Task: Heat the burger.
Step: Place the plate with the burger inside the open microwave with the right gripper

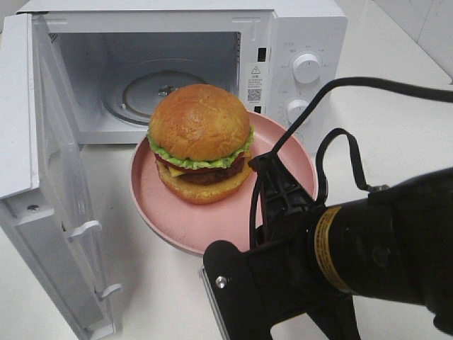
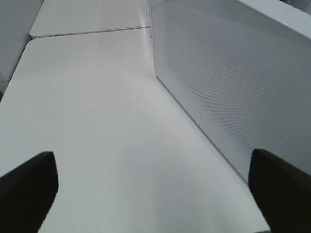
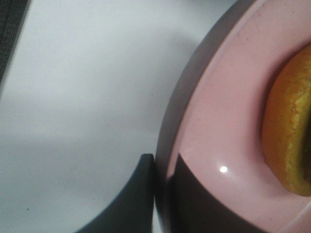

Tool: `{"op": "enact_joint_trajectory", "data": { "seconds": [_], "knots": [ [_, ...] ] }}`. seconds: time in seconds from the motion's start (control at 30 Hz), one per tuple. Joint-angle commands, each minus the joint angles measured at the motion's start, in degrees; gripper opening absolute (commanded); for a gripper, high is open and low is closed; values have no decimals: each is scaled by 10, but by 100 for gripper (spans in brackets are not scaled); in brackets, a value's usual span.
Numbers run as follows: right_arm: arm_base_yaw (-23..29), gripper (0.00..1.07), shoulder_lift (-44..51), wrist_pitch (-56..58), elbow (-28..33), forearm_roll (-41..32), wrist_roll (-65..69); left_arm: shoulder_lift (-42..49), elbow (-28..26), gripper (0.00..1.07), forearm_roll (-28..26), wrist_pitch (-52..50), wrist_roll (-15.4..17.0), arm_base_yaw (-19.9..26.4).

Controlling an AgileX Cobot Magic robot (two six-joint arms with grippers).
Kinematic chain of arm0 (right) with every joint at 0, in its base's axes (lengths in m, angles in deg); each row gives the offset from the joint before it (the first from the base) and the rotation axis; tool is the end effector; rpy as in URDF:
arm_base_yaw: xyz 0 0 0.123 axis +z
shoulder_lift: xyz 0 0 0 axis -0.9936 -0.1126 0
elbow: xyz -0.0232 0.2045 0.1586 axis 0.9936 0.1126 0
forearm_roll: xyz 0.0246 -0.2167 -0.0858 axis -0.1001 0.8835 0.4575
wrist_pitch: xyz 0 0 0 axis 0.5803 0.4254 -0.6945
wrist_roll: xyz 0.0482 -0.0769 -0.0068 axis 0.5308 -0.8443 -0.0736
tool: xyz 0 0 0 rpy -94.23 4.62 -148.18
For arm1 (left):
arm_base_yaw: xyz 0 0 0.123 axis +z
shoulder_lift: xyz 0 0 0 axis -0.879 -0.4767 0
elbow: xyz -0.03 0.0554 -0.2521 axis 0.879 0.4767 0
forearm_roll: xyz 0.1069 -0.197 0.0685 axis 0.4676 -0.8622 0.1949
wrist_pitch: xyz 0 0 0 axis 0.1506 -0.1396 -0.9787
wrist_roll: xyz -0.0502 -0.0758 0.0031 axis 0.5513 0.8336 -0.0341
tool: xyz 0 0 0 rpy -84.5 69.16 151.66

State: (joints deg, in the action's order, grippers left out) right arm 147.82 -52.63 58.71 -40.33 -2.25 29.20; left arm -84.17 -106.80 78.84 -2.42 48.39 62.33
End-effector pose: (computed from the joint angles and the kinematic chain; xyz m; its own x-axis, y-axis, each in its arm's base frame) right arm 0.1320 0.2065 0.1806 0.4707 -0.8801 -0.0618 -0.7162 -0.3403 -0.6094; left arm 0.0050 -0.0100 0.2704 -0.4224 0.0881 -0.9021 0.1268 0.9912 0.0375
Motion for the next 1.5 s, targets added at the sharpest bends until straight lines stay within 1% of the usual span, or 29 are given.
{"op": "enact_joint_trajectory", "data": {
  "seconds": [0.03, 0.07, 0.13, 0.17, 0.2, 0.23, 0.27, 0.3, 0.37, 0.4, 0.47, 0.57, 0.63, 0.67, 0.7, 0.73, 0.77, 0.83, 0.9, 0.93, 1.0, 1.1, 1.17, 1.2, 1.27, 1.37, 1.5],
  "knots": [
    [-33, 0, 3, -26, -5, 22, -41, 15, 2, 102, -2, -2, 4, -2],
    [-33, 0, 3, -26, -5, 22, -41, 15, 2, 102, -2, -2, 4, -2],
    [-58, 0, 3, -53, -5, 6, -91, 15, 2, 102, -2, -2, 4, -2],
    [-58, 0, 3, -53, -5, 6, -91, 15, 2, 102, -2, -2, 4, -2],
    [-76, 0, 3, -72, -5, -15, -127, 15, 2, 102, -2, -2, 4, -2],
    [-76, 0, 3, -72, -5, -15, -127, 15, 2, 102, -2, -2, 4, -2],
    [-92, 0, 3, -88, -5, -38, -165, 15, 2, 102, -2, -2, 4, -2],
    [-92, 0, 3, -88, -5, -38, -165, 15, 2, 102, -2, -2, 4, -2],
    [-115, 0, 3, -104, -5, -72, -213, 15, 2, 102, -2, -2, 4, -2],
    [-115, 0, 3, -104, -5, -72, -213, 15, 2, 102, -2, -2, 4, -2],
    [-135, 0, -5, -116, -7, -138, -285, 15, 2, 102, -2, -2, 4, -2],
    [-138, 0, -10, -115, -12, -154, -305, 15, 2, 102, -2, -2, 4, -2],
    [-145, 0, -41, -111, -34, -231, -372, 15, 2, 102, -2, -2, 4, -2],
    [-145, 0, -41, -111, -34, -231, -372, 15, 2, 102, -2, -2, 4, -2],
    [-145, 0, -49, -110, -42, -254, -390, 15, 2, 102, -2, -2, 4, -2],
    [-145, 0, -49, -110, -42, -254, -390, 15, 2, 102, -2, -2, 4, -2],
    [-146, 0, -63, -105, -59, -280, -423, 15, 2, 102, -2, -2, 4, -2],
    [-146, 0, -71, -99, -69, -293, -438, 15, 2, 102, -2, -2, 4, -2],
    [-147, 0, -100, -79, -104, -321, -472, 15, 2, 102, -2, -2, 4, -2],
    [-147, 0, -100, -79, -104, -321, -472, 15, 2, 102, -2, -2, 4, -2],
    [-147, 0, -119, -78, -133, -331, -477, 15, 2, 102, -2, -2, 4, -2],
    [-147, 0, -124, -78, -142, -333, -477, 15, 2, 102, -2, -2, 4, -2],
    [-147, 0, -140, -78, -166, -331, -477, 15, 2, 102, -2, -2, 4, -2],
    [-147, 0, -140, -78, -166, -331, -477, 15, 2, 102, -2, -2, 4, -2],
    [-147, 0, -165, -65, -195, -331, -477, 15, 2, 102, -2, -2, 4, -2],
    [-147, 0, -171, -65, -201, -328, -477, 15, 2, 102, -2, -2, 4, -2],
    [-147, 0, -197, -63, -222, -319, -476, 15, 2, 102, -2, -2, 4, -2]
  ]
}}
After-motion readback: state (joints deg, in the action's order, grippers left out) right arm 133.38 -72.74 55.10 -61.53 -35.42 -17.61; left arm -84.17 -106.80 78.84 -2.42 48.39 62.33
